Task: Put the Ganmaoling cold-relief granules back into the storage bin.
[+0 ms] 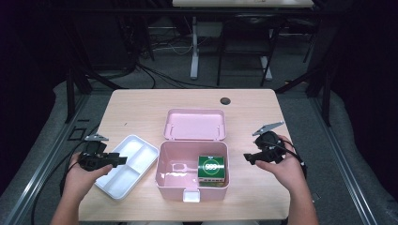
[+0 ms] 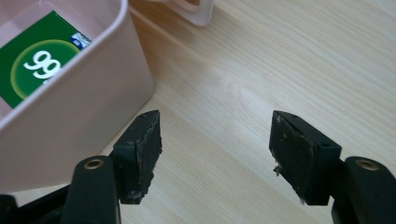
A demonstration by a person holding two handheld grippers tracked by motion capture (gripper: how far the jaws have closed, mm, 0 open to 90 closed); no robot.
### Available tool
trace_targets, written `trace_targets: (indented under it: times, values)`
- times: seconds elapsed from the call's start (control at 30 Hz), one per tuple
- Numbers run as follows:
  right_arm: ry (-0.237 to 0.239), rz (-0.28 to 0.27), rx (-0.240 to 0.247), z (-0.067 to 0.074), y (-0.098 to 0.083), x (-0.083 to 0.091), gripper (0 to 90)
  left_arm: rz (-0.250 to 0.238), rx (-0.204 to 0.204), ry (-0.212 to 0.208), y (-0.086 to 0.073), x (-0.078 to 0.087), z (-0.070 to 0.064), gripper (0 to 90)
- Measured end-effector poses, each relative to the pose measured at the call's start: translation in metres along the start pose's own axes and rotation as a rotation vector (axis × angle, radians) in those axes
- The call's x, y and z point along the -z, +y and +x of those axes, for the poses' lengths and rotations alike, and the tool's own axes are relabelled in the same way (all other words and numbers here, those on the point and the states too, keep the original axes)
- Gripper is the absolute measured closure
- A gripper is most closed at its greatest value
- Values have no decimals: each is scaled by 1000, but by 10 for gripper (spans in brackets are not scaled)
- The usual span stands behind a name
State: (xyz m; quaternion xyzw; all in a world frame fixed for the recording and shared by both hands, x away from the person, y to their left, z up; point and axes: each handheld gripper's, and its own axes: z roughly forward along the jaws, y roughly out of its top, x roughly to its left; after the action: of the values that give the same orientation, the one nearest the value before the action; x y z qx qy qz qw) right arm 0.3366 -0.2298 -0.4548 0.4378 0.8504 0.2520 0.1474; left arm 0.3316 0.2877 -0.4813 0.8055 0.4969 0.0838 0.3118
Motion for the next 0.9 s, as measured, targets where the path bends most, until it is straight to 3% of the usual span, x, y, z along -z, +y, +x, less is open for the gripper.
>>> trace_targets:
  times: [0.03, 0.13, 0.27, 0.3, 0.4, 0.53, 0.77, 0.9]
  values:
    - [-3, -11, -4, -1, -4, -3, 340, 36, 6, 0, 0, -1, -1, 581]
    - [19, -18, -7, -3, -7, -5, 331, 61, -1, 14, 2, 0, -3, 597]
    - [-2, -26, -17, -8, -10, -6, 322, 110, -40, 37, 7, -1, -6, 597]
    - [-7, -30, -25, -9, -12, -6, 321, 138, -67, 59, 10, -1, -8, 607]
    - [-12, -42, -29, -10, -14, -6, 321, 171, -80, 46, 15, -3, -10, 613]
    - [-12, -59, -36, -10, -14, -5, 321, 198, -81, 29, 18, -6, -10, 630]
    - [-25, -72, -33, -10, -14, -4, 321, 256, -83, 42, 23, -17, -6, 663]
    - [-11, -84, -30, -10, -15, -3, 321, 324, -101, 75, 24, -28, -2, 689]
